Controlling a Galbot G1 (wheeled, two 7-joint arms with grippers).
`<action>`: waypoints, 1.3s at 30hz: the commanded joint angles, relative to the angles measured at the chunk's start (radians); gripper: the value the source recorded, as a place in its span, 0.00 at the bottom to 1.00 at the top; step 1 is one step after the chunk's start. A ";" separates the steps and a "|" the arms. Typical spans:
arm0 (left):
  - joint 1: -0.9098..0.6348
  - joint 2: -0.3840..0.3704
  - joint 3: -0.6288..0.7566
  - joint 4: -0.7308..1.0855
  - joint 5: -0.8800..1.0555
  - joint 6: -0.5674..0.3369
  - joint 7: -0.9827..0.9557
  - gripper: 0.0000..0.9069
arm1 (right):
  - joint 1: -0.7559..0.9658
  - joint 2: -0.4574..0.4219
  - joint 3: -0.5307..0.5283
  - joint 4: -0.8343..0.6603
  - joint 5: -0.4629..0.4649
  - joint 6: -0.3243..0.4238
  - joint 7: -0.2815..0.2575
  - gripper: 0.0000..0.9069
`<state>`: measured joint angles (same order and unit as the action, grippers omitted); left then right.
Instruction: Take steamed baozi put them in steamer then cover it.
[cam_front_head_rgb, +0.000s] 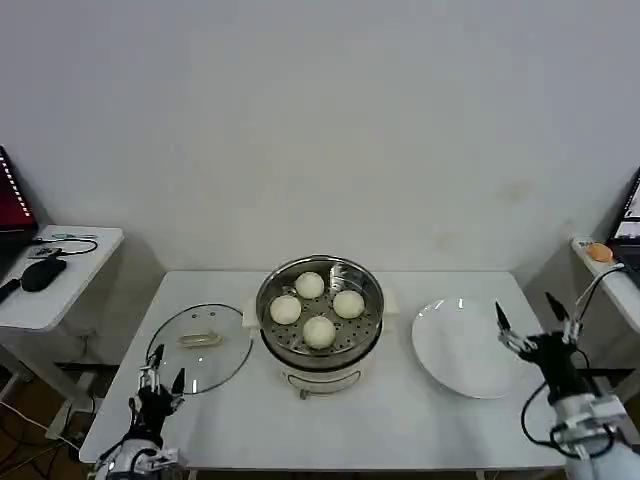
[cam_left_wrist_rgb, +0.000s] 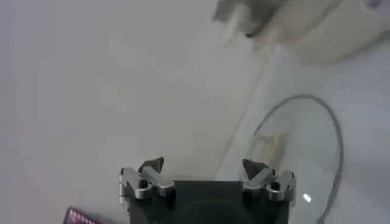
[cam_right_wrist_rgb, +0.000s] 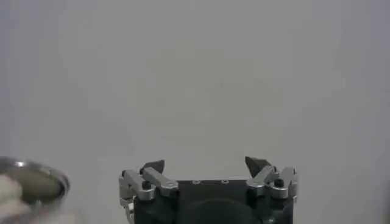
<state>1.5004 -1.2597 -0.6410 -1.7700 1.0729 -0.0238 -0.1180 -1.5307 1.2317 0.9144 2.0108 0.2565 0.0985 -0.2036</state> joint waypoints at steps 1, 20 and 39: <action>-0.174 0.055 0.072 0.180 0.201 -0.004 -0.007 1.00 | -0.139 0.079 0.084 0.039 -0.017 0.043 0.001 1.00; -0.348 0.065 0.162 0.332 0.194 0.017 0.008 1.00 | -0.151 0.115 0.099 0.036 -0.043 0.061 -0.002 1.00; -0.513 0.050 0.195 0.535 0.187 0.024 -0.015 0.00 | -0.150 0.136 0.105 0.023 -0.057 0.061 -0.011 1.00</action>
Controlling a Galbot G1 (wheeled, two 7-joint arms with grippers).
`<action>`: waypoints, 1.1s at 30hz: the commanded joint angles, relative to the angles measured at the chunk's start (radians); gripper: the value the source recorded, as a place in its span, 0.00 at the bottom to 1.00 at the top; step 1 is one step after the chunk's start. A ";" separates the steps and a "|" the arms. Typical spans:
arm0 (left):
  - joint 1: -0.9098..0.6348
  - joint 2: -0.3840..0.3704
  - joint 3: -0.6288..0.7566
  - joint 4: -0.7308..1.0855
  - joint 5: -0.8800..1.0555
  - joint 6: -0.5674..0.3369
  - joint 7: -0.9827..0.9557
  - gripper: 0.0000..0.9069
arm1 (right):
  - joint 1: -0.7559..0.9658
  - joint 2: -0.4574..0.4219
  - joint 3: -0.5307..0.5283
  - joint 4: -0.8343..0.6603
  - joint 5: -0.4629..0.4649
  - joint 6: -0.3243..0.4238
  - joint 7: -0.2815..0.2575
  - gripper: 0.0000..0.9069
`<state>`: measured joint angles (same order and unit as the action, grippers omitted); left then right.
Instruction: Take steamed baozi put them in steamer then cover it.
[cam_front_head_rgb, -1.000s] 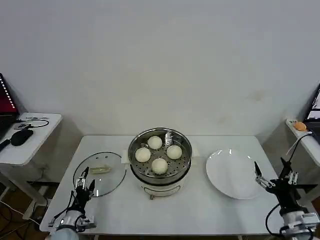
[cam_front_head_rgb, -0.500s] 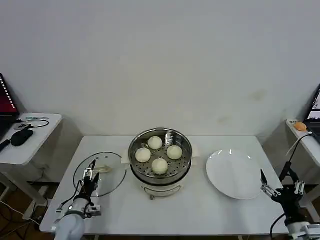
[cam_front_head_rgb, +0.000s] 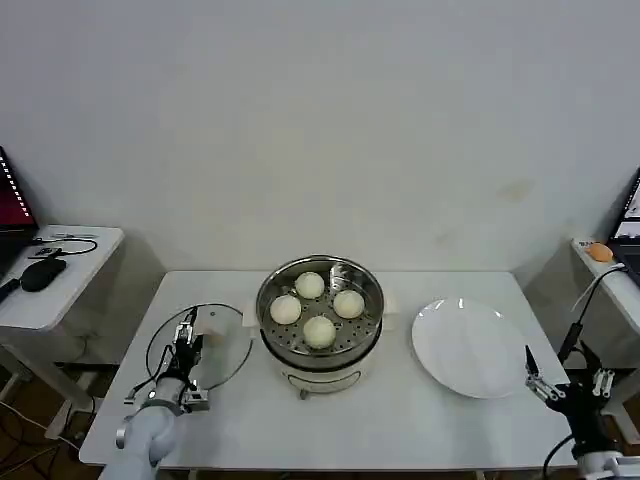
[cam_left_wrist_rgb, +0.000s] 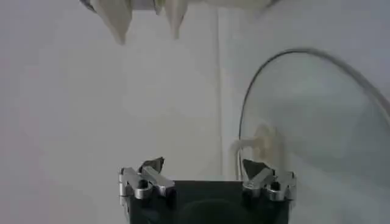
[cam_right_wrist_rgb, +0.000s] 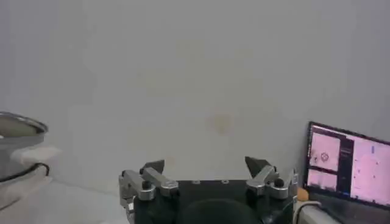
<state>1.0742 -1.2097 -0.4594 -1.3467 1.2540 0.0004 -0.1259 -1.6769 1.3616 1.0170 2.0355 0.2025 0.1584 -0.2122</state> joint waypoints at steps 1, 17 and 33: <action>-0.087 0.000 0.014 0.116 0.007 0.000 -0.010 0.00 | -0.003 0.008 0.002 -0.004 -0.005 0.000 -0.003 1.00; -0.033 -0.013 -0.006 0.058 0.011 0.000 -0.034 0.00 | -0.016 0.009 -0.010 0.003 -0.011 0.004 -0.009 1.00; 0.152 0.040 -0.132 -0.332 -0.015 0.077 -0.015 0.00 | -0.016 0.006 -0.034 0.031 -0.012 0.010 -0.009 1.00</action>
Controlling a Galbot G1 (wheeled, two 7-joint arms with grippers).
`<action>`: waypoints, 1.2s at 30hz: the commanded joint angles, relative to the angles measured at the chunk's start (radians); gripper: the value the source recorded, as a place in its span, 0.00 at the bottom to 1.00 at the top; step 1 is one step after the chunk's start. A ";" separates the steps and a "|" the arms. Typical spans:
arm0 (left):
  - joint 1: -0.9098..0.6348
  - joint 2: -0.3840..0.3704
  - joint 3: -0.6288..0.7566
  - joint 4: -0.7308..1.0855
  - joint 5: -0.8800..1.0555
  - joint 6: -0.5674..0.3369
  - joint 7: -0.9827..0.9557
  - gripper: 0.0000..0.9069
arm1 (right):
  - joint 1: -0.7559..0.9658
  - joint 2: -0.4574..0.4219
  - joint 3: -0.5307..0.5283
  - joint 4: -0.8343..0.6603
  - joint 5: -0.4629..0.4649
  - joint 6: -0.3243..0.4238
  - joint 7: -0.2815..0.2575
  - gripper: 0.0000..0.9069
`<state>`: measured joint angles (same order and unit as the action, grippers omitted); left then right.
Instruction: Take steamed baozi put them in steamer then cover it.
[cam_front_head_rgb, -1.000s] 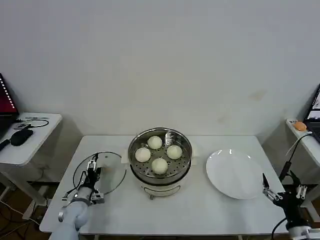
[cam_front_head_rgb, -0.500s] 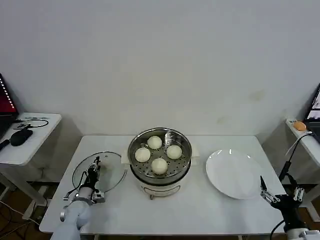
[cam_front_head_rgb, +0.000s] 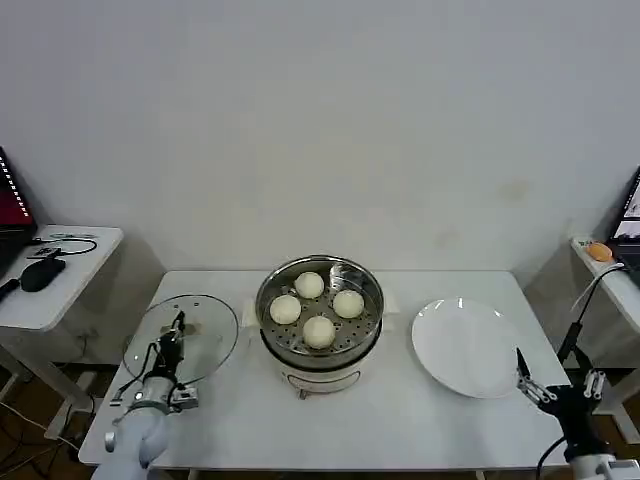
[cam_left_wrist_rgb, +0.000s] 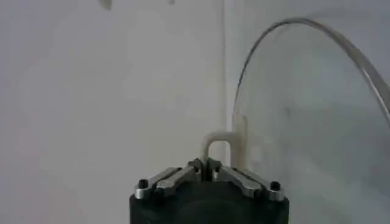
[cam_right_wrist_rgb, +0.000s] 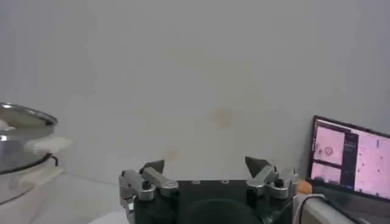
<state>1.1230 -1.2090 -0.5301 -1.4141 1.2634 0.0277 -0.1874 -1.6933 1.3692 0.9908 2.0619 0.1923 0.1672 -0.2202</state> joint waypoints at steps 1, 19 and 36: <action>0.113 0.046 -0.066 -0.301 -0.030 0.064 0.063 0.00 | 0.003 -0.002 -0.007 0.003 -0.007 -0.003 -0.002 1.00; 0.081 0.265 0.046 -0.632 -0.232 0.341 0.316 0.00 | 0.053 0.015 -0.078 -0.092 -0.108 -0.013 -0.027 1.00; -0.256 -0.045 0.465 -0.492 0.060 0.410 0.494 0.00 | 0.094 0.052 -0.082 -0.162 -0.228 0.010 -0.032 1.00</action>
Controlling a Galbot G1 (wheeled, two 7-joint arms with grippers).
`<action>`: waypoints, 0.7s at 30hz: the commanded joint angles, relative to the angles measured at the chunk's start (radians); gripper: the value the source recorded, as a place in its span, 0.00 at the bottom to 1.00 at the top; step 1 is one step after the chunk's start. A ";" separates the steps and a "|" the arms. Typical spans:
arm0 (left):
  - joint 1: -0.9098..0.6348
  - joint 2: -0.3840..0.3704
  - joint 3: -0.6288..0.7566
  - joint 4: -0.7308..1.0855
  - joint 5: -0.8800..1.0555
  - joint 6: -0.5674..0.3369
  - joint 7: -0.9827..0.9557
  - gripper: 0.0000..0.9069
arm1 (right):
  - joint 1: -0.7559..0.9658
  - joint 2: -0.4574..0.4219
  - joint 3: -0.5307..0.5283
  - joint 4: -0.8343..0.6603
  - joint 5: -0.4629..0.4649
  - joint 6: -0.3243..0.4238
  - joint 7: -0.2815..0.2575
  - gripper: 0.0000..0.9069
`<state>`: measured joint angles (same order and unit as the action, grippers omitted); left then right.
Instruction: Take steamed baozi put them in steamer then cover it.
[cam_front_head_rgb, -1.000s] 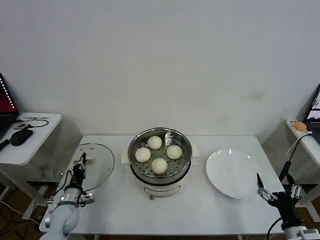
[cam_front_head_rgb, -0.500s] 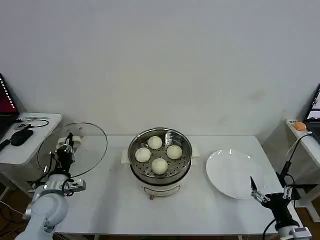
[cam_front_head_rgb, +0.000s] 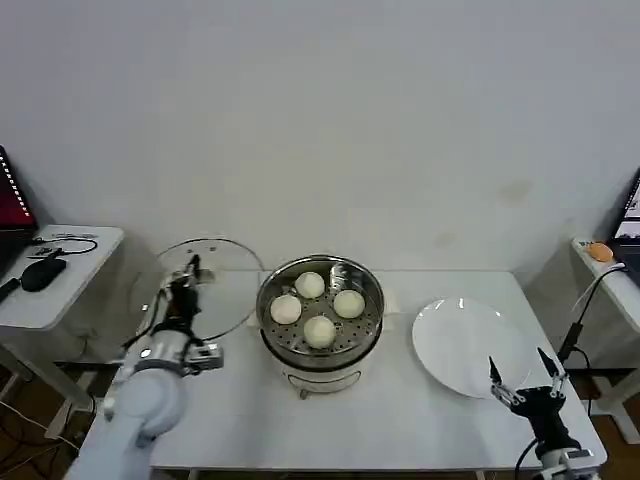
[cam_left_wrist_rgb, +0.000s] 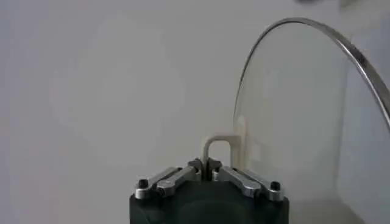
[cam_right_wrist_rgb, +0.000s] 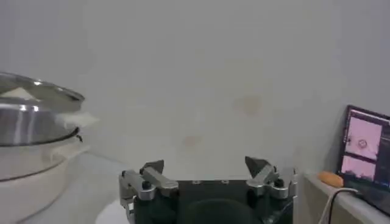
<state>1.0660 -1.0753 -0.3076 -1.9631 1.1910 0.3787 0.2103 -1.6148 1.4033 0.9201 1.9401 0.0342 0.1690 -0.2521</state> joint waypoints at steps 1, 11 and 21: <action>-0.203 -0.190 0.248 0.065 0.136 0.060 0.096 0.00 | 0.016 0.022 -0.011 -0.043 -0.072 0.008 0.000 1.00; -0.188 -0.351 0.272 0.112 0.271 0.054 0.110 0.00 | 0.026 0.040 -0.027 -0.069 -0.101 0.023 0.004 1.00; -0.144 -0.460 0.258 0.164 0.381 0.040 0.122 0.00 | 0.027 0.045 -0.048 -0.062 -0.093 0.016 0.002 1.00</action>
<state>0.9238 -1.3999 -0.0833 -1.8419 1.4448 0.4197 0.3139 -1.5918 1.4424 0.8801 1.8855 -0.0476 0.1856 -0.2503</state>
